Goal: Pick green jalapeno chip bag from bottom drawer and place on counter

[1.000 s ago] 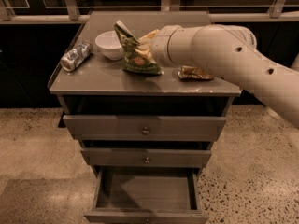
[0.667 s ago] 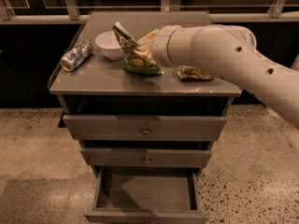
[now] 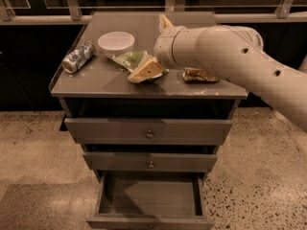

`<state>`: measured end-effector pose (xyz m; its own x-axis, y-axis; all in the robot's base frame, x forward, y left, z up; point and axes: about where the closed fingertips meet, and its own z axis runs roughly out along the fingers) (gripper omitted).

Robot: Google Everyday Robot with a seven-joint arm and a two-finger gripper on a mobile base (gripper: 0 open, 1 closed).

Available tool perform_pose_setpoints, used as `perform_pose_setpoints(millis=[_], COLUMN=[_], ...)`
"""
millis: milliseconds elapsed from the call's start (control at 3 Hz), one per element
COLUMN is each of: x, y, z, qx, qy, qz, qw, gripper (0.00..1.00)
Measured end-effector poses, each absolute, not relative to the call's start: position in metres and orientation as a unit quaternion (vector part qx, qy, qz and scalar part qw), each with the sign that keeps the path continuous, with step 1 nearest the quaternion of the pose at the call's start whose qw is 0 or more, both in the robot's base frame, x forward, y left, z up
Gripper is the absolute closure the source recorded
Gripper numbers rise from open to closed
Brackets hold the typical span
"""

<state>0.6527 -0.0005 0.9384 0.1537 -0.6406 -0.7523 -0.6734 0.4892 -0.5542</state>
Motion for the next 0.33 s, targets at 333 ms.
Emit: perform_pose_setpoints(millis=[333], x=[0.6527], y=[-0.0005], z=[0.9384], qx=[-0.505], qy=[0.65], qz=[0.014], qw=[0.567], gripper=[0.0])
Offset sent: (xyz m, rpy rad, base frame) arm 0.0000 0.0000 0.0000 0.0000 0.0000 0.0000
